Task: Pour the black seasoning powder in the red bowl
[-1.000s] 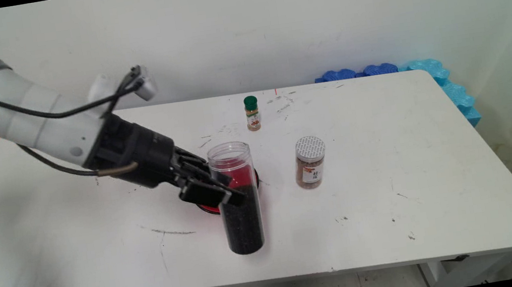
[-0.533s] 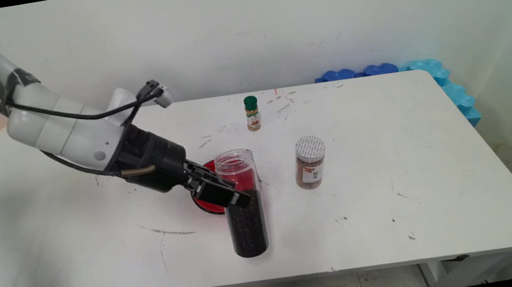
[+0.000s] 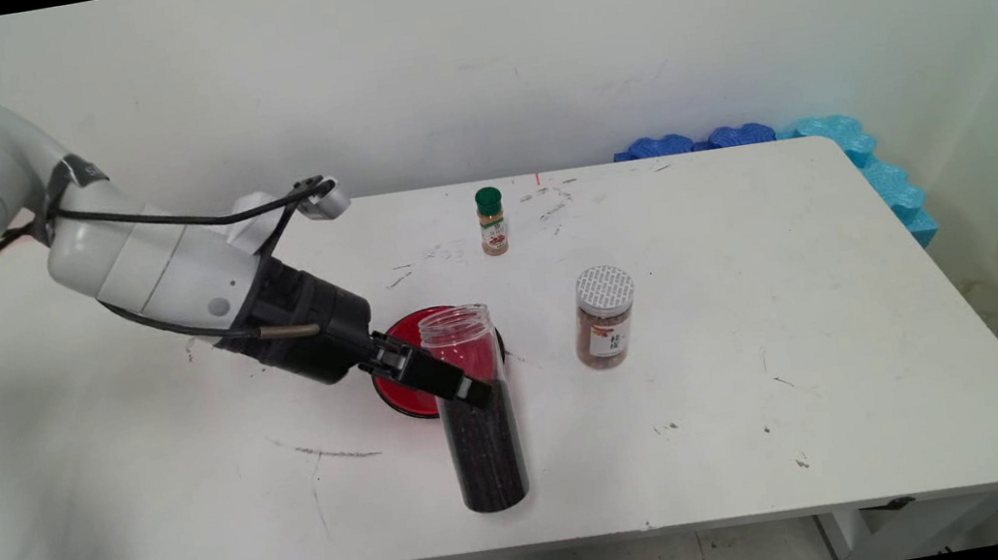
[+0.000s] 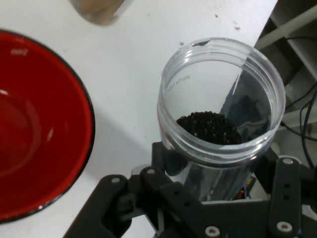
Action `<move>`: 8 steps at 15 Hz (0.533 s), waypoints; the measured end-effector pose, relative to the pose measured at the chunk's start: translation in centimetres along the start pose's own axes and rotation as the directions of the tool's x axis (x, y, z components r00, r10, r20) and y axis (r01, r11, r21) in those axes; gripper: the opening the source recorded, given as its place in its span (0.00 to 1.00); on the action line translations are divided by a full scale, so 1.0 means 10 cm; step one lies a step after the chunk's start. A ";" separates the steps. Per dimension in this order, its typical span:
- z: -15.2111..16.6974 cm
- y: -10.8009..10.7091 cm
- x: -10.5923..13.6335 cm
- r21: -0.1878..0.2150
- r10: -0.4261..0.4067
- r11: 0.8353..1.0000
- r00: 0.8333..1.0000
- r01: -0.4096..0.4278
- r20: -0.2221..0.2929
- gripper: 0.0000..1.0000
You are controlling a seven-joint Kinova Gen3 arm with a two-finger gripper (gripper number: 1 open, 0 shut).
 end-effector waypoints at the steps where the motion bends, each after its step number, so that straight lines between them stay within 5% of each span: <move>1: 0.01 -0.01 -0.01 -0.002 -0.018 1.000 1.000 0.018 0.002 0.00; 5: 0.05 -0.06 -0.03 -0.015 -0.116 0.993 0.993 0.116 0.009 0.00; 8: 0.06 -0.09 -0.04 -0.031 -0.234 0.972 0.972 0.234 0.018 0.00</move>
